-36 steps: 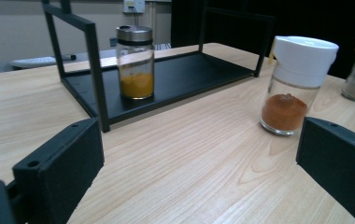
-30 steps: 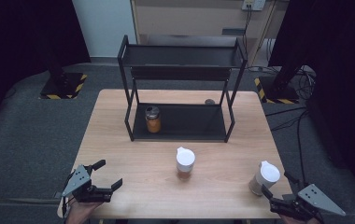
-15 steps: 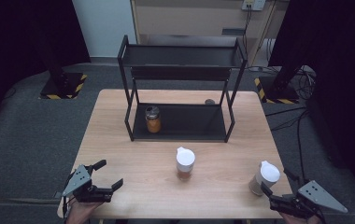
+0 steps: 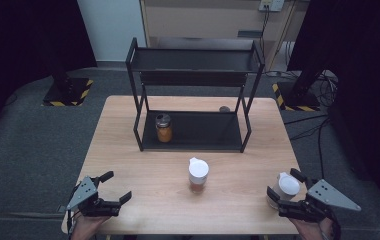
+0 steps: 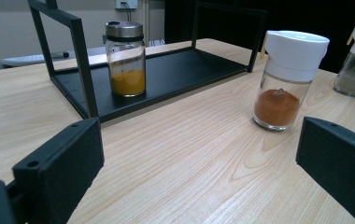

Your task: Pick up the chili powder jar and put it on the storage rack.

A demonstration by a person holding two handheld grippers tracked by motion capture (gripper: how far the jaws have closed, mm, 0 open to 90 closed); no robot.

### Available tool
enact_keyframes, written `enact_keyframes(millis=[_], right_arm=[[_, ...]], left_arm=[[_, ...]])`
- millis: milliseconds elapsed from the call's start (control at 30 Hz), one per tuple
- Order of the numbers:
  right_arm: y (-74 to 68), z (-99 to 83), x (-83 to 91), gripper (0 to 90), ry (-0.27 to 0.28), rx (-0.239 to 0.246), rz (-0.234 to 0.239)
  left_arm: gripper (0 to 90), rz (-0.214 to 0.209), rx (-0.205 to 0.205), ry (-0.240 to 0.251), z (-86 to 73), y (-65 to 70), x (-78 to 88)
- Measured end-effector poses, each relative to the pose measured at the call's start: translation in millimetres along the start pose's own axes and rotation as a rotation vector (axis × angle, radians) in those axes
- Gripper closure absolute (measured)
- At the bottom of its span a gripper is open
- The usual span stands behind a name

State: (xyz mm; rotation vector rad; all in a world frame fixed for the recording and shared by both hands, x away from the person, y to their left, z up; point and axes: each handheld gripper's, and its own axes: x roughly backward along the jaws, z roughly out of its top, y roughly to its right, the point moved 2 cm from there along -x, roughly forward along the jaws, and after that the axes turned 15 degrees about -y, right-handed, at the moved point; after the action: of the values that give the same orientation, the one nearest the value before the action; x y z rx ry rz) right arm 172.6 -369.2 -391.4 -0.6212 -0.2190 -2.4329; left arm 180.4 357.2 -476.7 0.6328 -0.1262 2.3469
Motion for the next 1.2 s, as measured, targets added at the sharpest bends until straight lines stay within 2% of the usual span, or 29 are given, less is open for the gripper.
enact_keyframes(millis=[500, 733, 1200], right_arm=[[-11.8, 40.5, -41.7, 3.6, -0.037, 0.057, 0.124], [-14.1, 49.9, -61.9, 3.7, -0.053, 0.06, 0.185], [-26.5, 66.9, -98.0, 3.8, -0.07, 0.093, 0.257]], left_arm=[[0.0, -0.001, 0.002, -0.011, 0.8, -0.4, -0.6], [0.0, -0.003, 0.002, -0.012, 0.9, -0.5, -0.9], [0.0, -0.004, 0.003, -0.012, 0.9, -0.6, -0.8]])
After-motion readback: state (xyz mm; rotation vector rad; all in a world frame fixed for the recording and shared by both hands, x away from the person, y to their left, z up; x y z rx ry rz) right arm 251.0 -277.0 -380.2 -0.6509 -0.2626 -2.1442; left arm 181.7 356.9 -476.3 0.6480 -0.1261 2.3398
